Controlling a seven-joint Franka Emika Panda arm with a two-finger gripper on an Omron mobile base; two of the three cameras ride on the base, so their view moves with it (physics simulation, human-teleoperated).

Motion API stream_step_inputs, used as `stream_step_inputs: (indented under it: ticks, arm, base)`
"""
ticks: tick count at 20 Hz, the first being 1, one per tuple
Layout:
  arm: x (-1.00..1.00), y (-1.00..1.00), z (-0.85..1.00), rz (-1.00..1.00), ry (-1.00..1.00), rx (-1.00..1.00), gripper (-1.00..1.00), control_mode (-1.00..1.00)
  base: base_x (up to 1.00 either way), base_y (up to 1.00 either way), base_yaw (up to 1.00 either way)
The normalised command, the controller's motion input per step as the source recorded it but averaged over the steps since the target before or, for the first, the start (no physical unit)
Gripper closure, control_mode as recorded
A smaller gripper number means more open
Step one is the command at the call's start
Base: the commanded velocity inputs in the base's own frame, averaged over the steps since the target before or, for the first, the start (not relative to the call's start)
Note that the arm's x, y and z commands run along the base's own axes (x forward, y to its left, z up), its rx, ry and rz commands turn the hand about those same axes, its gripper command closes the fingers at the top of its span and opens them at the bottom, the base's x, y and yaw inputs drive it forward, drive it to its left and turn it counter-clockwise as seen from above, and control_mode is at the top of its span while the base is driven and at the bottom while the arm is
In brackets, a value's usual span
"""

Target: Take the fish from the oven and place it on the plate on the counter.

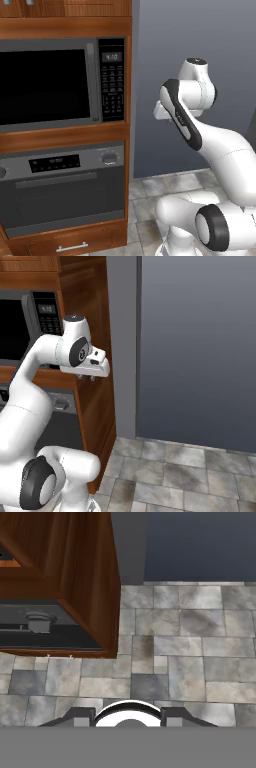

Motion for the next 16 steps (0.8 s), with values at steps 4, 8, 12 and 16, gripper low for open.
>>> stream_step_inputs:
  ticks: [4, 8, 12, 16]
  arm:
    - [0.0, 0.19, 0.0, 0.0, -0.02, -0.04, -1.0, -1.0]
    - [-0.18, 0.7, -0.13, 0.01, -0.01, -0.18, -1.0, -1.0]
    - [-0.38, 1.0, -0.15, 0.09, -0.07, -0.27, -1.0, -1.0]
    - [-0.17, 1.0, -0.13, 0.07, -0.01, -0.24, -1.0, -1.0]
  base:
    - [0.0, 0.0, 0.0]
    - [0.0, 0.0, 0.0]
    - [0.0, 0.0, 0.0]
    - [0.0, 0.0, 0.0]
